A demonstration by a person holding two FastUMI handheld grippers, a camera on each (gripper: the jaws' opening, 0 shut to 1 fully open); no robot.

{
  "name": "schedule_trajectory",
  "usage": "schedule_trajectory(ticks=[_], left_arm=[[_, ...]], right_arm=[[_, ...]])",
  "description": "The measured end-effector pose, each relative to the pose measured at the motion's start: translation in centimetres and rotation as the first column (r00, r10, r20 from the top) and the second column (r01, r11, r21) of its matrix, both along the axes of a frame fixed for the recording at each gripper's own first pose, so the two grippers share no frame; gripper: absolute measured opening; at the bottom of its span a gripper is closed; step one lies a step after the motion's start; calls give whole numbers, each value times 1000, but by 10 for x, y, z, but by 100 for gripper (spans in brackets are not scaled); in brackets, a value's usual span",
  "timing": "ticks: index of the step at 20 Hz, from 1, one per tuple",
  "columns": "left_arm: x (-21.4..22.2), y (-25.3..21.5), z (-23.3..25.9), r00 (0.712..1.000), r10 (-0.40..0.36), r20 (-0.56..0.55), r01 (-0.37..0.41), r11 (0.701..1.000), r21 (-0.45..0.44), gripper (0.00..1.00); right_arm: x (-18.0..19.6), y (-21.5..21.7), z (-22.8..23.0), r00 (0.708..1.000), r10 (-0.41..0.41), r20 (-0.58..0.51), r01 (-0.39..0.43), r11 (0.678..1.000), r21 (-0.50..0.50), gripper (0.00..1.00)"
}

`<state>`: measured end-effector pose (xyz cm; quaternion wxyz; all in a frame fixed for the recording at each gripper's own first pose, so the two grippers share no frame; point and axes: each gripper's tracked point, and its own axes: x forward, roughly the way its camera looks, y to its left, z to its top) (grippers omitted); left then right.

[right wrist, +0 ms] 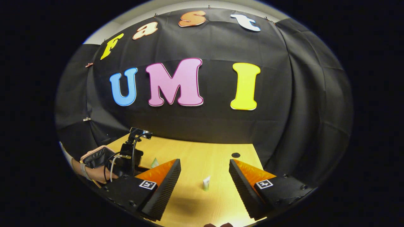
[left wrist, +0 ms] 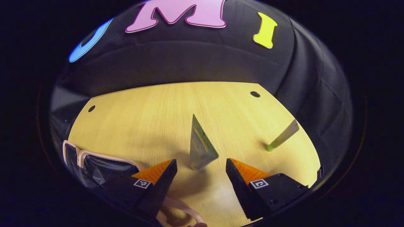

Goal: First open the suitcase, pack the skin care products into it, and then close the suitcase.

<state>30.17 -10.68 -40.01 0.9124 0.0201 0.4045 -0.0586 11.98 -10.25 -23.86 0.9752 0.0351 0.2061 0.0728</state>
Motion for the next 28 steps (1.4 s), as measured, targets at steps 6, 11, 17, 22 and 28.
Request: schedule_trajectory(ticks=[6, 11, 17, 22, 28], left_arm=[[31, -8, -31, 1000, -16, 6, 16, 999, 35, 70], [8, -10, -5, 999, -40, -28, 41, 999, 23, 40], [-43, 2, 63, 999, 42, 23, -41, 996, -75, 40], [-89, 61, 88, 981, 192, 7, -191, 977, -93, 40], [-140, 149, 97, 955, 291, -54, -294, 955, -43, 43]], right_arm=[[7, -14, -53, 999, 1, -49, 0, 1000, 12, 97], [29, 2, -150, 984, 7, -180, 3, 998, 56, 98], [58, 25, -228, 968, 41, -248, -36, 999, 23, 99], [78, 27, -274, 954, 9, -300, -11, 1000, -4, 99], [60, 34, -247, 952, 15, -306, -28, 999, -36, 31]])
